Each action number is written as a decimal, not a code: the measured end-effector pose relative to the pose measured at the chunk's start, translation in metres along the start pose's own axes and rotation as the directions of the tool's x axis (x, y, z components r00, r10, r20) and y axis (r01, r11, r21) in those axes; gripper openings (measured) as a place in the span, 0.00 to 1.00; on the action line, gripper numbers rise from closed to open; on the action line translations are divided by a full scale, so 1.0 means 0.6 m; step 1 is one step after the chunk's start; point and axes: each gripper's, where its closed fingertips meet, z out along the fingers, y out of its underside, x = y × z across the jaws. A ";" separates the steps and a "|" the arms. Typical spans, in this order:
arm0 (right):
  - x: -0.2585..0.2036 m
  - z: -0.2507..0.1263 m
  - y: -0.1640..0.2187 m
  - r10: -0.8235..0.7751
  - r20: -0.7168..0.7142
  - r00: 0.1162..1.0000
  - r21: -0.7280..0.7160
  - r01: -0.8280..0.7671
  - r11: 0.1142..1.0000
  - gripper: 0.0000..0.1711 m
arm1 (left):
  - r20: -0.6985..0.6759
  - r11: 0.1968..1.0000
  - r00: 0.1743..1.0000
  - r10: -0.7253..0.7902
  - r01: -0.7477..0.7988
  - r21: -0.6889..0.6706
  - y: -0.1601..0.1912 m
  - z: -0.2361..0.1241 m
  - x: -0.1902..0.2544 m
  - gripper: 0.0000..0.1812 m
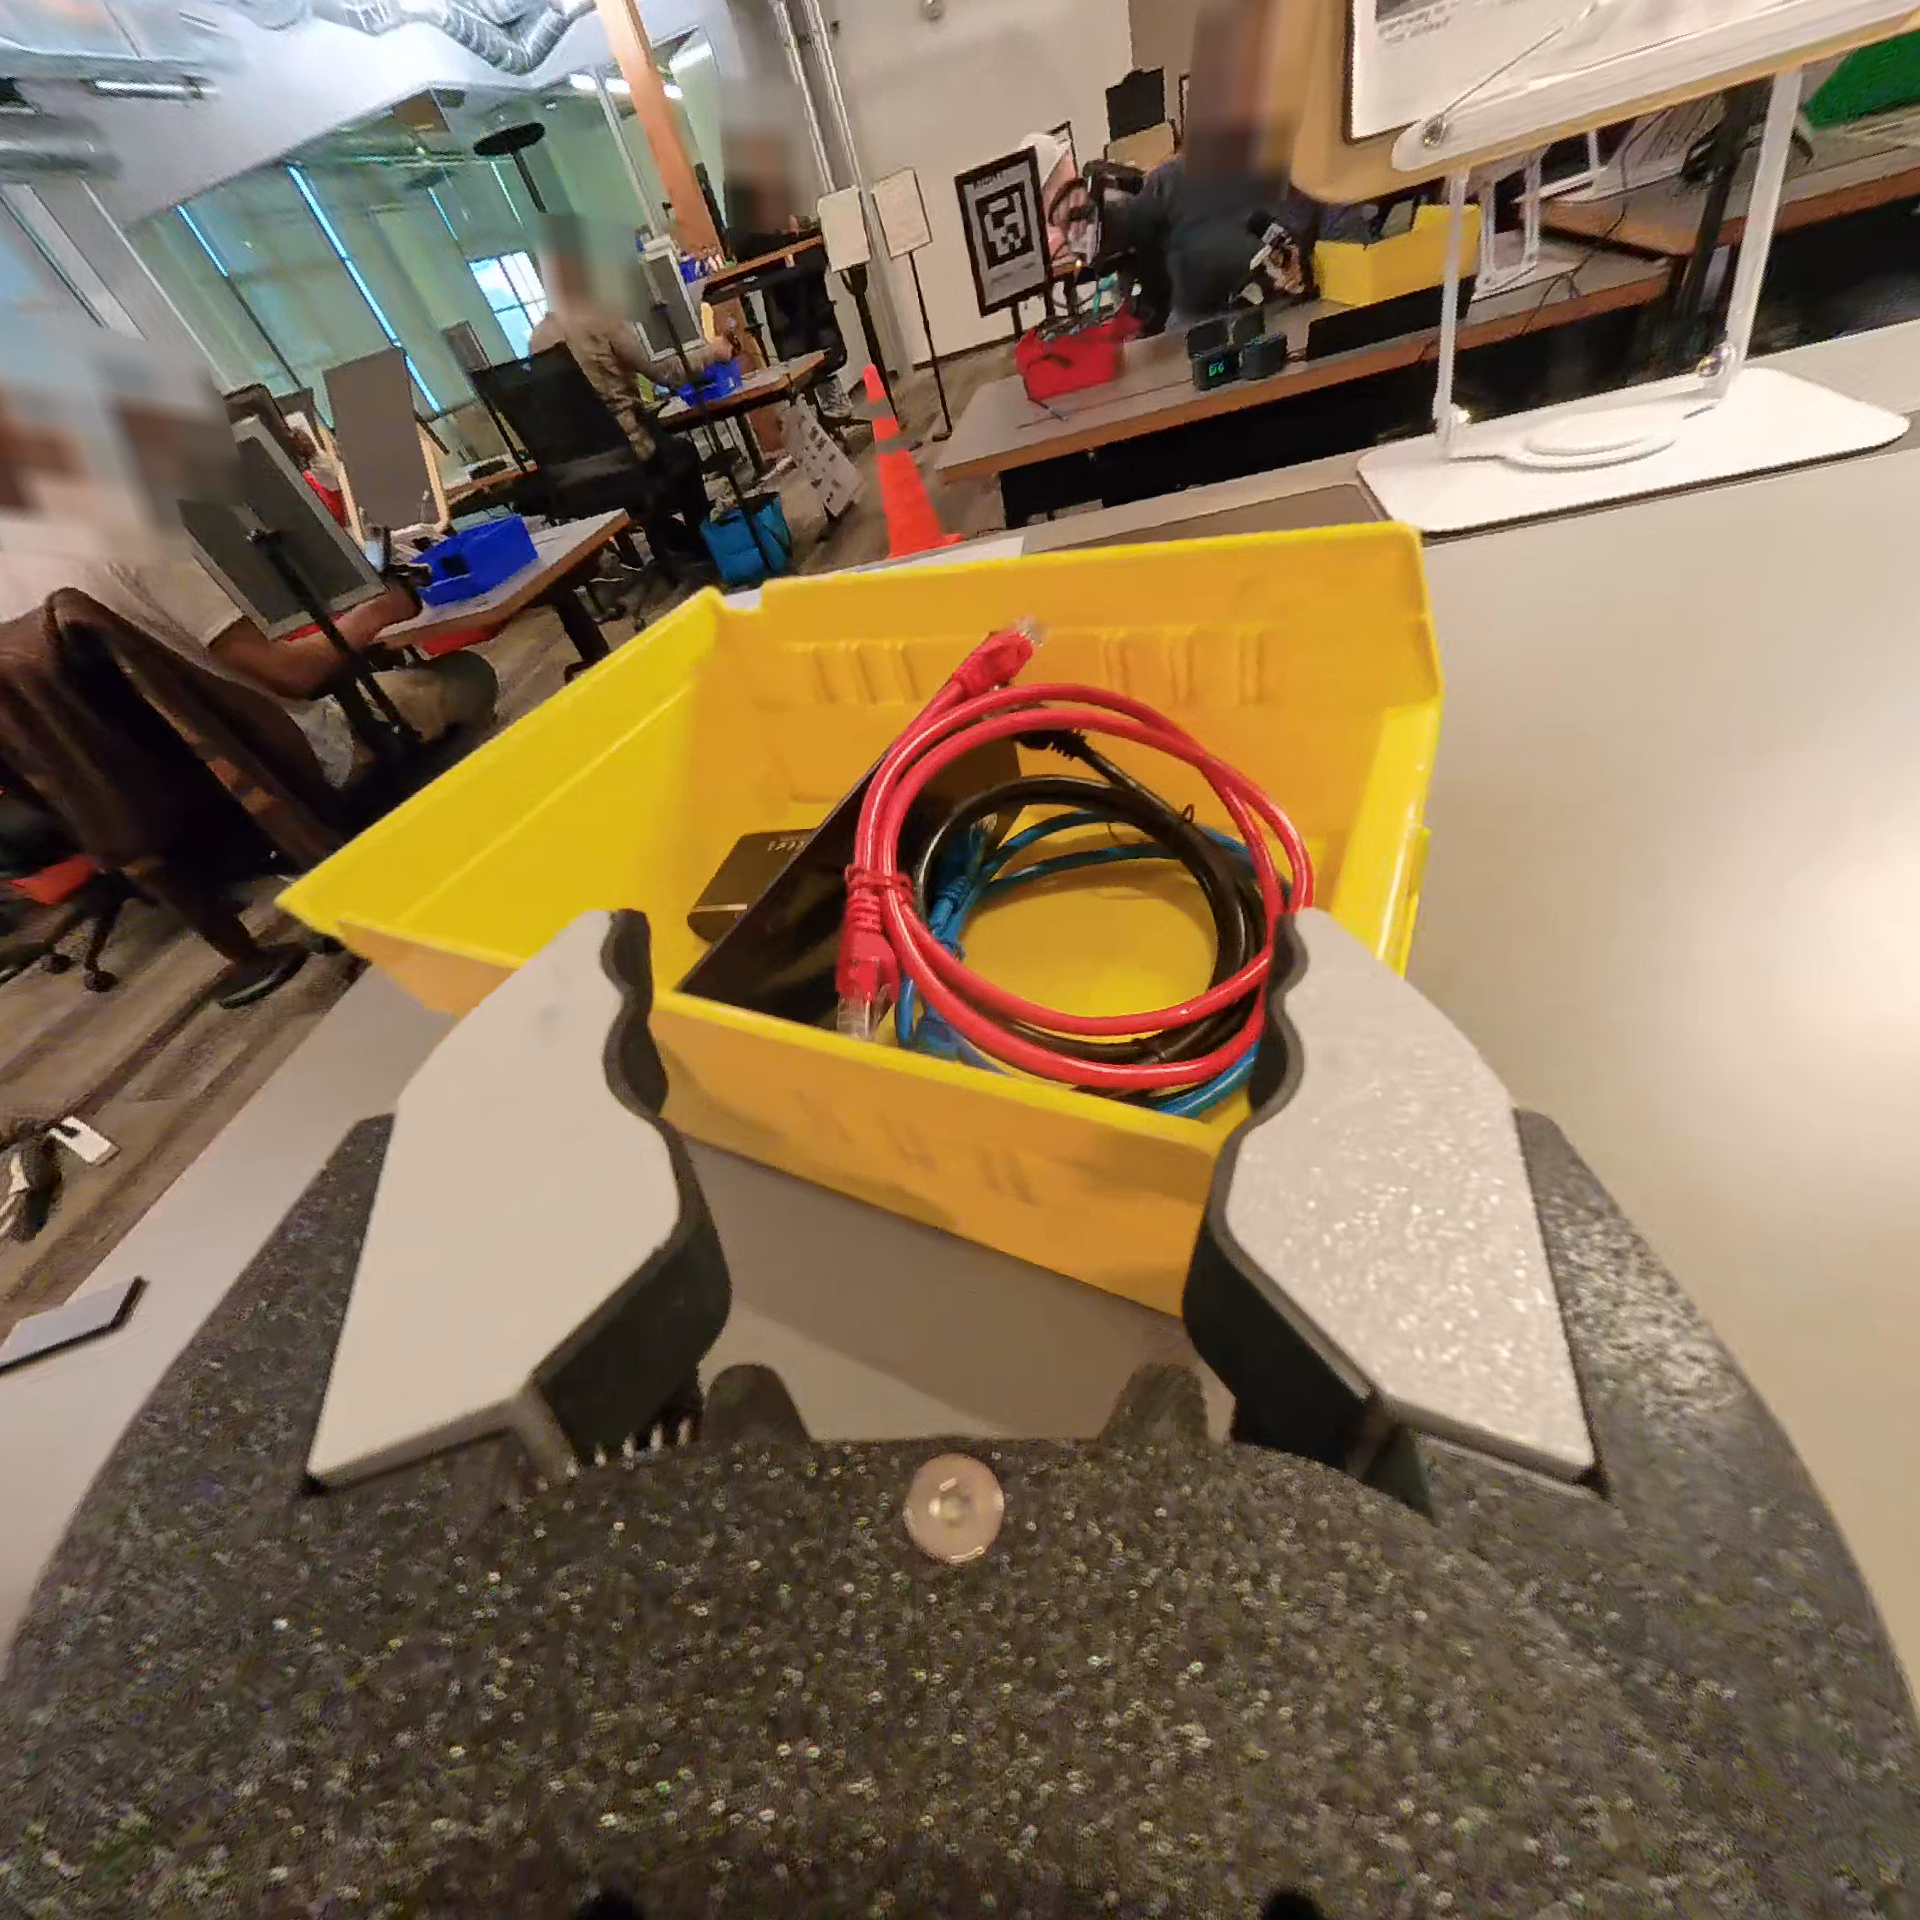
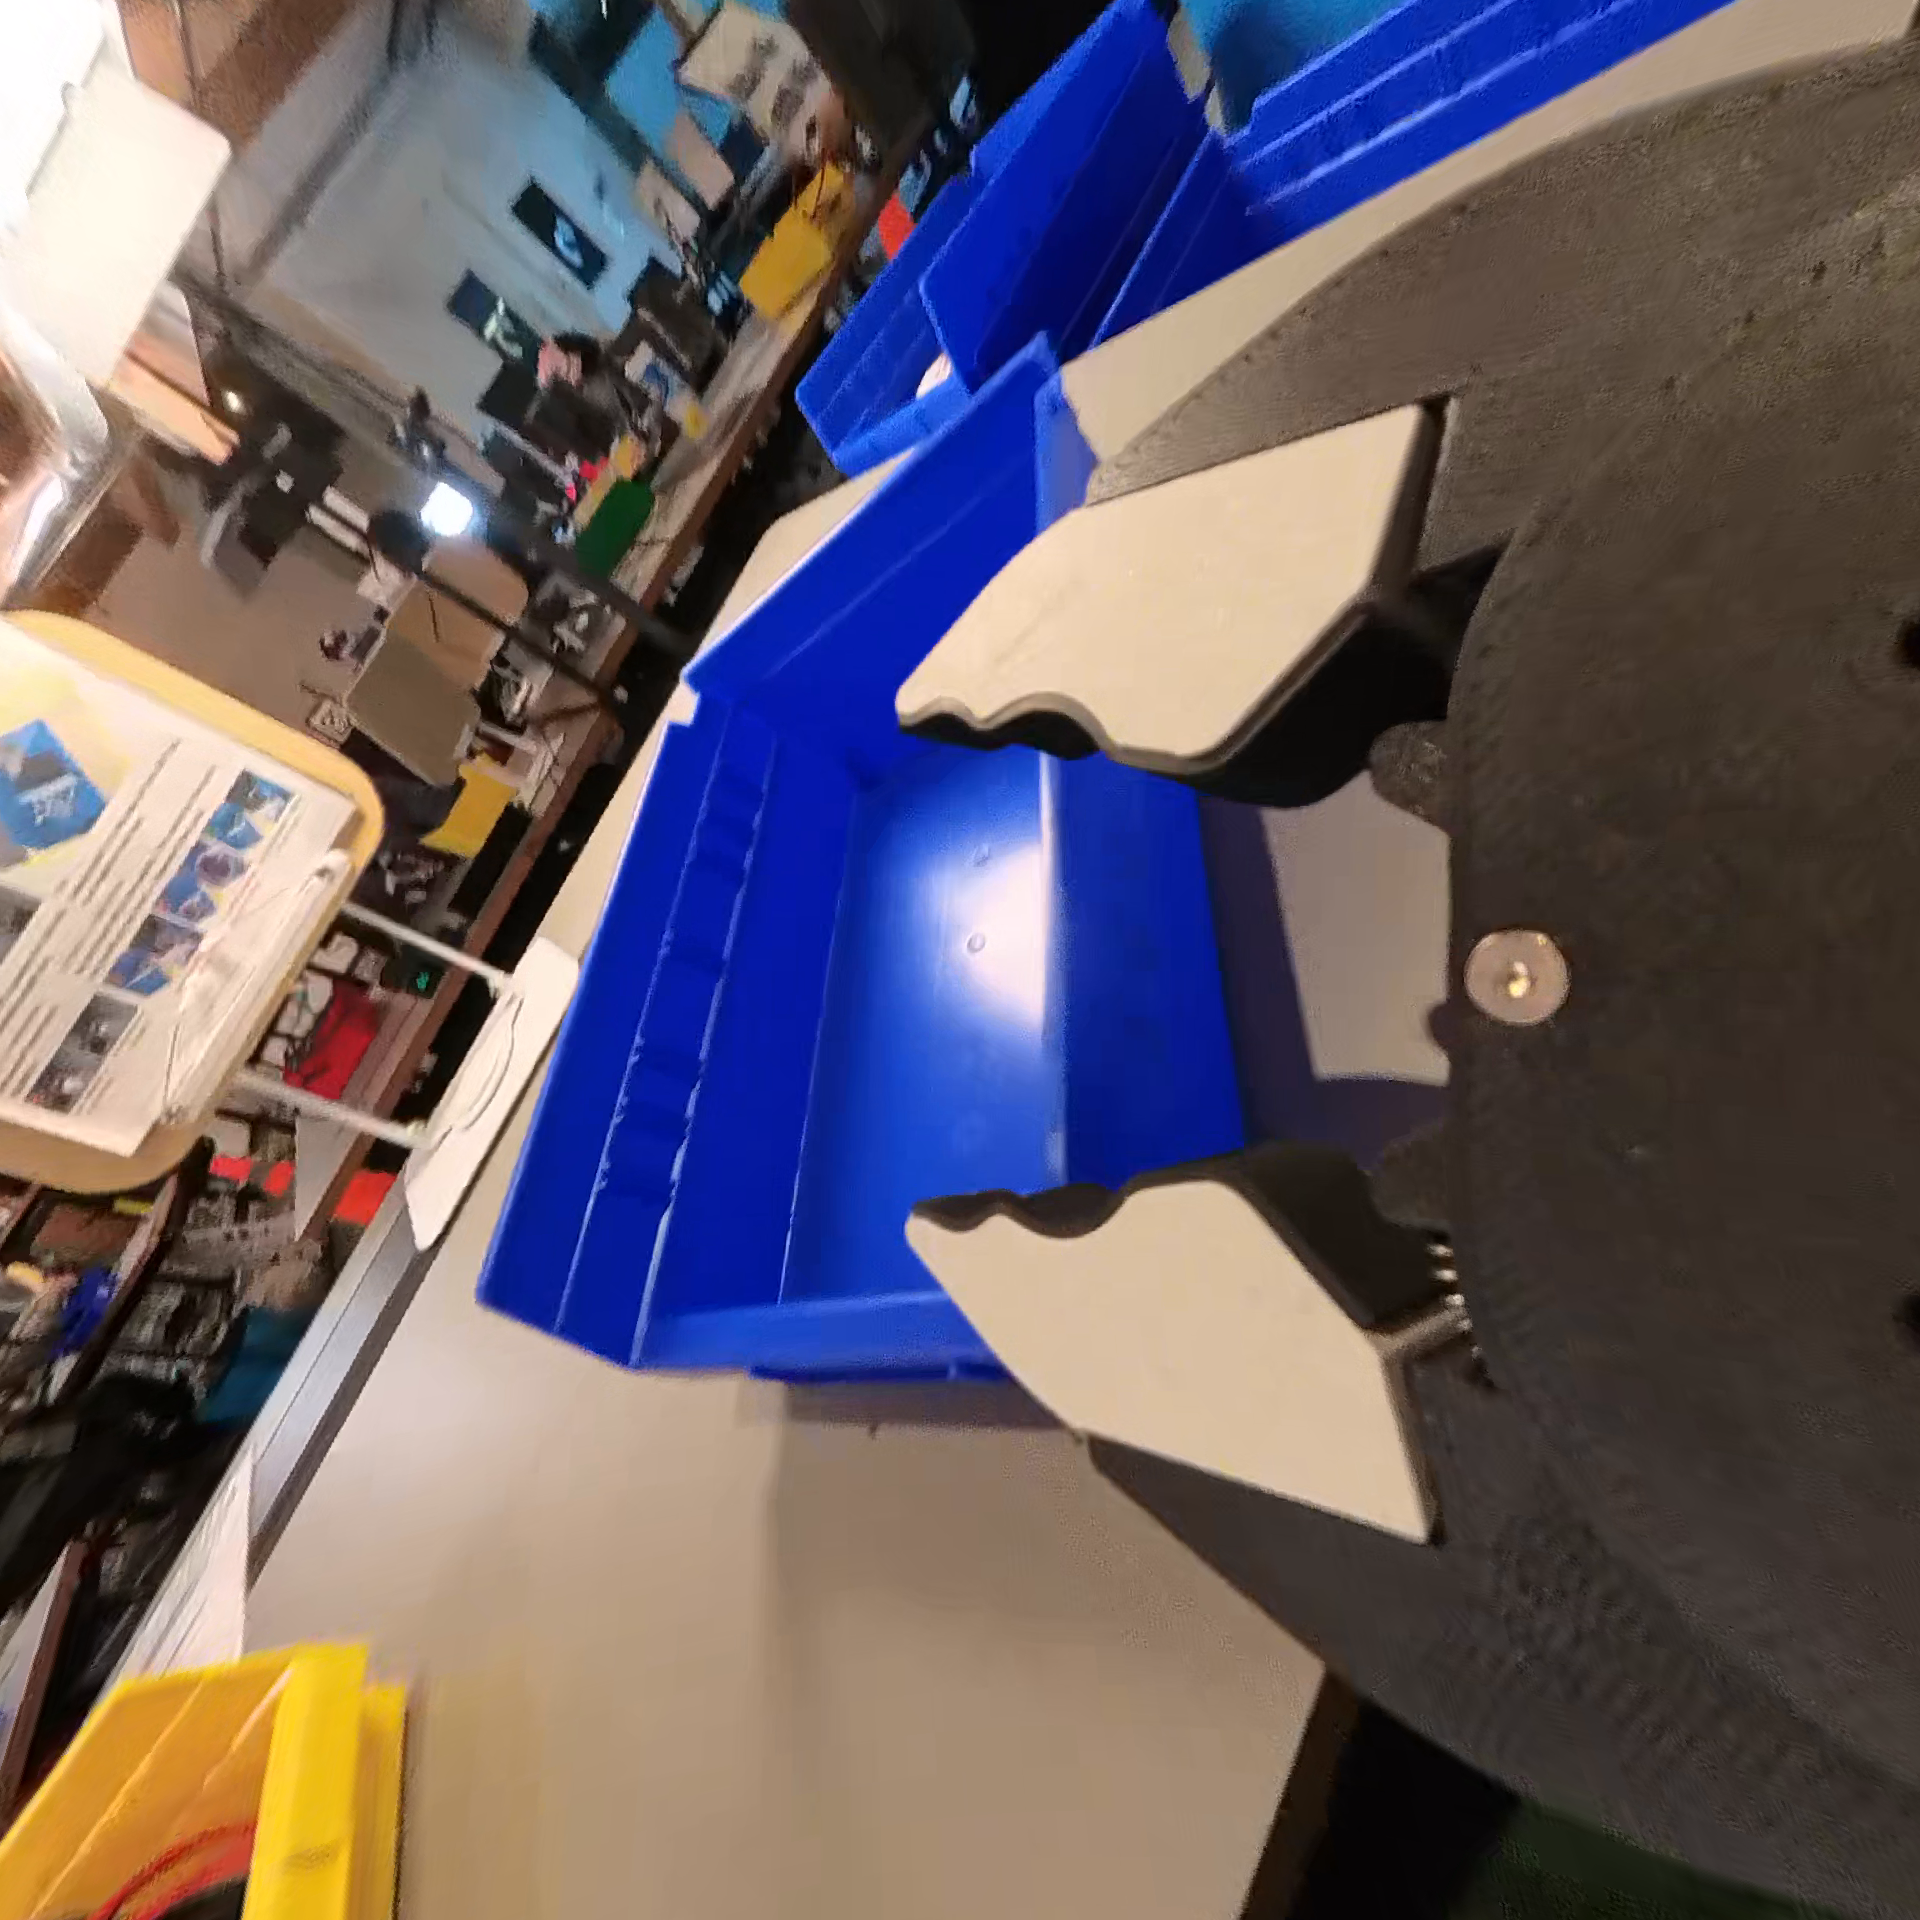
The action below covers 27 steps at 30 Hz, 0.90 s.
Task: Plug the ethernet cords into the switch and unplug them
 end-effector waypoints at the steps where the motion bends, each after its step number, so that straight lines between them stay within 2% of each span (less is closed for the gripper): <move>1: 0.009 -0.002 0.006 0.007 -0.016 1.000 0.007 -0.006 1.000 0.46 | 0.010 1.000 1.000 -0.010 0.010 -0.001 0.006 -0.003 -0.012 0.59; 4: 0.059 -0.011 0.033 0.004 -0.075 0.997 -0.014 -0.005 1.000 0.41 | 0.097 0.999 0.995 -0.003 0.007 -0.043 0.036 -0.014 -0.076 0.55; 7: 0.148 -0.024 0.073 -0.057 -0.203 0.978 -0.120 0.033 0.992 0.41 | 0.166 0.995 0.985 -0.046 0.060 -0.082 0.059 -0.031 -0.146 0.52; 9: 0.202 -0.038 0.094 -0.070 -0.277 0.958 -0.167 0.024 0.986 0.40 | 0.167 0.994 0.982 -0.090 0.100 -0.049 0.049 -0.050 -0.170 0.50; 11: 0.217 -0.048 0.095 -0.011 -0.273 0.962 -0.146 -0.030 0.989 0.39 | 0.118 0.994 0.987 -0.113 0.113 0.010 0.020 -0.069 -0.157 0.48; 14: 0.169 -0.042 0.062 0.065 -0.164 0.984 -0.061 -0.076 0.995 0.38 | -0.057 0.990 0.991 -0.118 0.122 0.075 -0.033 -0.083 -0.073 0.46; 18: 0.050 -0.006 0.018 0.108 0.048 0.993 -0.004 -0.108 0.994 0.38 | -0.229 0.996 0.971 -0.070 0.080 0.035 -0.065 -0.051 0.059 0.45; 22: -0.028 0.040 -0.007 0.129 0.155 0.979 -0.005 -0.130 0.991 0.41 | -0.297 0.992 0.951 -0.084 0.053 -0.110 -0.054 0.042 0.146 0.46; 27: -0.060 0.098 -0.012 0.100 0.138 0.985 -0.044 -0.094 0.995 0.42 | -0.227 0.970 0.971 -0.072 0.015 -0.242 -0.020 0.143 0.176 0.48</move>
